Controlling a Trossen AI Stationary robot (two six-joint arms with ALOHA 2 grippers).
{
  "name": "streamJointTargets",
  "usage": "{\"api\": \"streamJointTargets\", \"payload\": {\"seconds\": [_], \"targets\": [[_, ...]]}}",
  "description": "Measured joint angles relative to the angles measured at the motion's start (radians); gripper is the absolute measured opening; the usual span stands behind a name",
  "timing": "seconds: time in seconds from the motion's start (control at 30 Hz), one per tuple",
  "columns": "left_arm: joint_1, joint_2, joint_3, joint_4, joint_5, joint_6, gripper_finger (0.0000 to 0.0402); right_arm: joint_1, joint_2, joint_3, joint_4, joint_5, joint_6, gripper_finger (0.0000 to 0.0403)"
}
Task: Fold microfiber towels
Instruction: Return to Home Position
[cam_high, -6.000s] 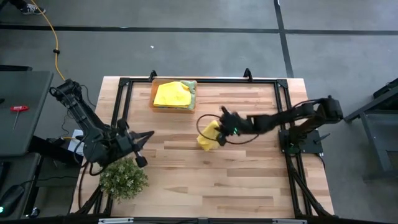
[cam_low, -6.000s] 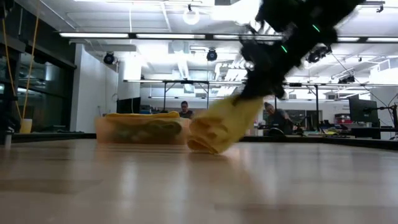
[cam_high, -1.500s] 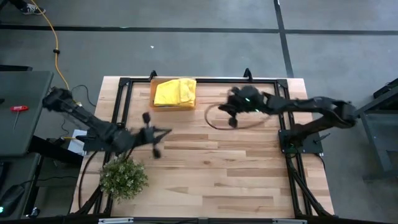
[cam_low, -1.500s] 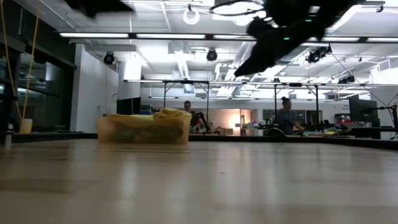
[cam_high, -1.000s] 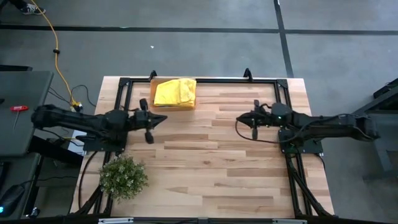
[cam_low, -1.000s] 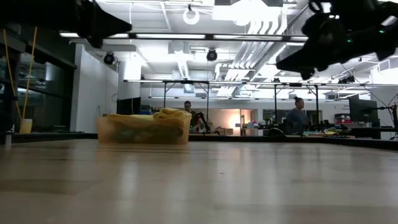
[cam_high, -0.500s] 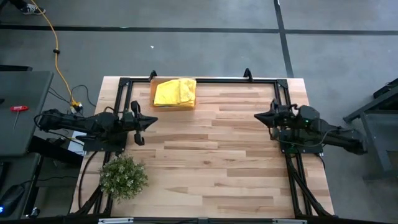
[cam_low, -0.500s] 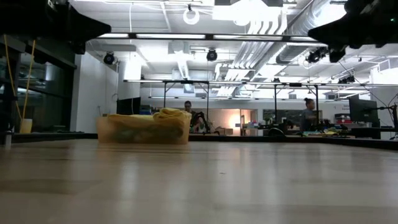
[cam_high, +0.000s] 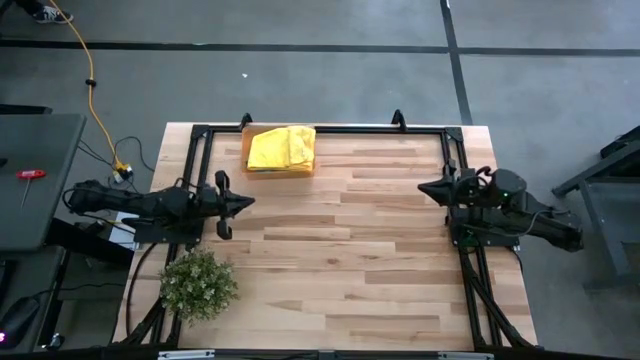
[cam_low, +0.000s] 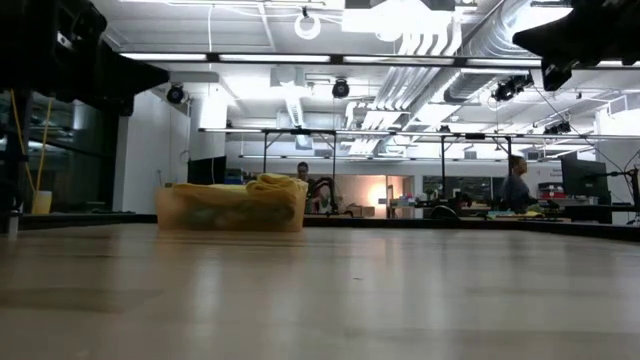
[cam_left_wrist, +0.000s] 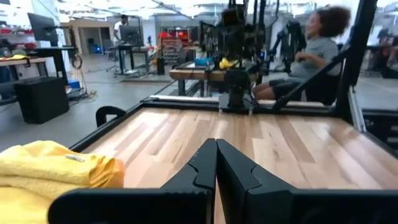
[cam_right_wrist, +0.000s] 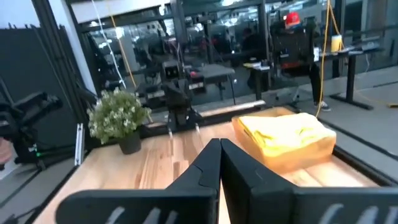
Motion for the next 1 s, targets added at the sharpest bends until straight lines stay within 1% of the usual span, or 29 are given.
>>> {"api": "streamJointTargets", "payload": {"seconds": [0.07,0.17,0.23,0.33,0.43,0.53,0.6,0.73,0.87,1.0], "targets": [[0.006,-0.008,0.0,-0.007,0.009,-0.002,0.0,0.0,-0.001,-0.013,0.003,-0.004,0.0,0.0],[0.022,-0.016,0.0,-0.017,0.066,0.019,0.0,0.0,-0.001,-0.044,0.045,-0.011,-0.012,0.0],[0.036,-0.019,0.0,-0.021,0.102,0.006,0.0,0.0,-0.001,-0.08,0.097,-0.022,-0.007,0.0],[0.05,-0.019,0.0,-0.063,0.151,-0.019,0.0,0.0,-0.001,-0.167,0.222,-0.079,0.004,0.0],[0.052,-0.019,0.0,-0.094,0.154,-0.04,0.0,-0.001,-0.001,-0.278,0.357,-0.115,0.008,0.0],[0.052,-0.019,0.0,-0.095,0.159,-0.039,0.0,-0.011,0.003,-0.275,0.312,-0.082,0.003,0.0],[0.052,-0.018,0.0,-0.095,0.176,-0.035,0.0,-0.008,0.002,-0.275,0.277,-0.081,0.0,0.0],[0.052,-0.018,0.0,-0.095,0.181,-0.034,0.0,0.019,0.002,-0.275,0.272,-0.079,-0.026,0.0],[0.052,-0.018,0.0,-0.095,0.174,-0.034,0.0,0.092,0.004,-0.275,0.262,-0.027,-0.012,0.0],[0.052,-0.018,0.0,-0.095,0.17,-0.034,0.0,0.196,0.005,-0.275,0.246,0.077,-0.019,0.0]]}}
